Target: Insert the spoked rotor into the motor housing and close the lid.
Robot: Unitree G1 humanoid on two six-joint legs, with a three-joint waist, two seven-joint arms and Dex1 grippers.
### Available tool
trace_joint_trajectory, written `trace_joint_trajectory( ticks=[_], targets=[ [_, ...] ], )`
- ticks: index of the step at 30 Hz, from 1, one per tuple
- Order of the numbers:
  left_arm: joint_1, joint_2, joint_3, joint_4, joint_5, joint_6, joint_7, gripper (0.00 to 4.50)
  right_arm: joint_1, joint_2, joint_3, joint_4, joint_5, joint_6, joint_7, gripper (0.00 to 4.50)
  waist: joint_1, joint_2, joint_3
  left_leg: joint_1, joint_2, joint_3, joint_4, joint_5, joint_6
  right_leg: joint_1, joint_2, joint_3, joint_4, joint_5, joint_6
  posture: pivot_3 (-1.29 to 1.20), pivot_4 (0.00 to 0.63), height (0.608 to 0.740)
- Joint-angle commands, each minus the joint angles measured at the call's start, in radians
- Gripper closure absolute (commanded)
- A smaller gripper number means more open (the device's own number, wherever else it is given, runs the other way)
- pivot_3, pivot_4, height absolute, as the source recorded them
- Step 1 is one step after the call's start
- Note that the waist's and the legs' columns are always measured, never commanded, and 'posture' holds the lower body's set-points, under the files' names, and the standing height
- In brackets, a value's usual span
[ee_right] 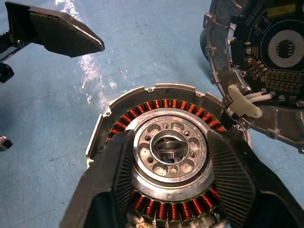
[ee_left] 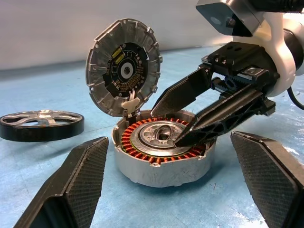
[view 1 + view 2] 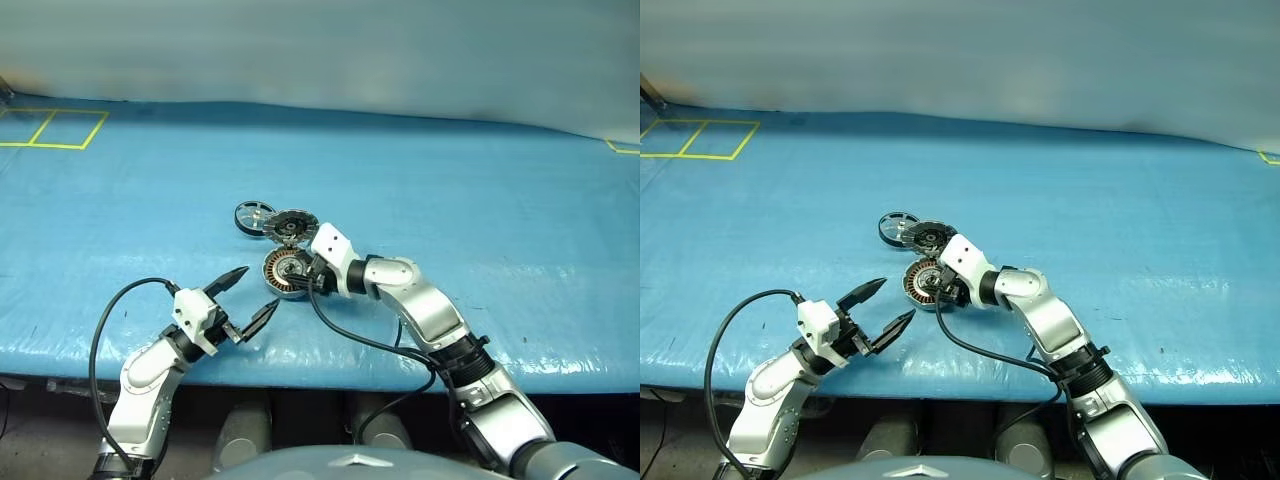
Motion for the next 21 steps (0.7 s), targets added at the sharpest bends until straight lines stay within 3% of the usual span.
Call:
trace_joint_trajectory(
  ticks=[1,5,6,21],
  targets=[
    [0.003,0.001,0.005,-0.007,0.000,-0.020,0.002,0.00,-0.014,0.010,-0.022,-0.026,0.017,-0.009,-0.003,3.07,0.000,0.000,0.000,0.000,0.000,0.000,0.000,0.000,0.000,0.000,0.000,0.000,0.000,0.000,0.000,0.00,0.150,0.740],
    [0.003,0.001,0.005,-0.006,0.000,-0.021,0.003,0.00,-0.019,0.013,-0.024,-0.016,0.017,-0.006,-0.003,4.35,0.000,0.000,0.000,0.000,0.000,0.000,0.000,0.000,0.000,0.000,0.000,0.000,0.000,0.000,0.000,0.00,0.150,0.740],
    [0.003,0.001,0.005,-0.006,0.000,-0.022,0.004,0.00,-0.021,0.013,-0.023,-0.015,0.017,-0.004,-0.002,4.48,0.000,0.000,0.000,0.000,0.000,0.000,0.000,0.000,0.000,0.000,0.000,0.000,0.000,0.000,0.000,0.00,0.150,0.740],
    [0.009,0.000,0.002,-0.007,0.010,-0.027,0.011,0.00,-0.023,-0.030,0.082,0.013,-0.118,0.009,-0.023,4.48,-0.001,0.000,-0.001,0.001,0.000,0.000,0.000,0.000,0.000,0.001,0.000,0.000,0.000,0.000,0.000,0.00,0.150,0.740]
  ],
)
